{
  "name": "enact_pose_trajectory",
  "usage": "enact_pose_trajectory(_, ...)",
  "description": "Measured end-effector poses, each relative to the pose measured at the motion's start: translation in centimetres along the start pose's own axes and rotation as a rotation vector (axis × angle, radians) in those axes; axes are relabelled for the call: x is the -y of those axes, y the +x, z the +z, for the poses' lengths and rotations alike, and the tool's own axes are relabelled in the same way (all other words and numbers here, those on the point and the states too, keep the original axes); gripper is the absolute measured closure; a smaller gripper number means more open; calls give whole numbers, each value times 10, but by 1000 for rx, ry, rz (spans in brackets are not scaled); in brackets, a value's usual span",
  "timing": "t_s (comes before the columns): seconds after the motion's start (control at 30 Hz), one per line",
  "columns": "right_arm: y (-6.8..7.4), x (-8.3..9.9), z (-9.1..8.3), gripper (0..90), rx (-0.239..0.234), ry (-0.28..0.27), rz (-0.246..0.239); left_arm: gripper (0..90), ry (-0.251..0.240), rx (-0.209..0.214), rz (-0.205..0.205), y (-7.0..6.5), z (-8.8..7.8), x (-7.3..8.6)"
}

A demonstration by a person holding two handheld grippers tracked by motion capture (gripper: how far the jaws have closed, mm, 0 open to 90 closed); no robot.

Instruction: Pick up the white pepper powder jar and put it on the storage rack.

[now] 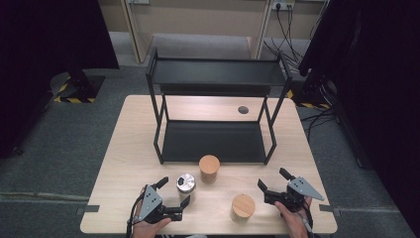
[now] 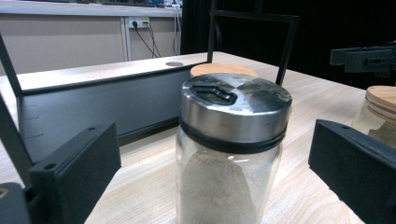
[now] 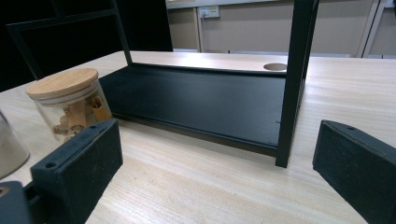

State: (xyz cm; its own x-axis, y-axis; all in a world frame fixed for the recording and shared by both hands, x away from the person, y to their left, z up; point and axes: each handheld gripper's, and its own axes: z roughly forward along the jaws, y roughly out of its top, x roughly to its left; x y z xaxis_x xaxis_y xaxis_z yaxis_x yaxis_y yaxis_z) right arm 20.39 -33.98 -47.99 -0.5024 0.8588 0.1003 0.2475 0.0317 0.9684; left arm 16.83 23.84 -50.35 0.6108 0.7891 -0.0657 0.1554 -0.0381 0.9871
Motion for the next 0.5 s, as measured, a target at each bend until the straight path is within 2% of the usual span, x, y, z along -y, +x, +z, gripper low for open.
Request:
enact_pose_trajectory(0.17,0,0,0,17,0,2,2,19,16,13,7,-1,5,-3)
enact_pose_trajectory(0.5,-1,0,0,17,1,-1,1,32,37,12,13,-2,12,-9)
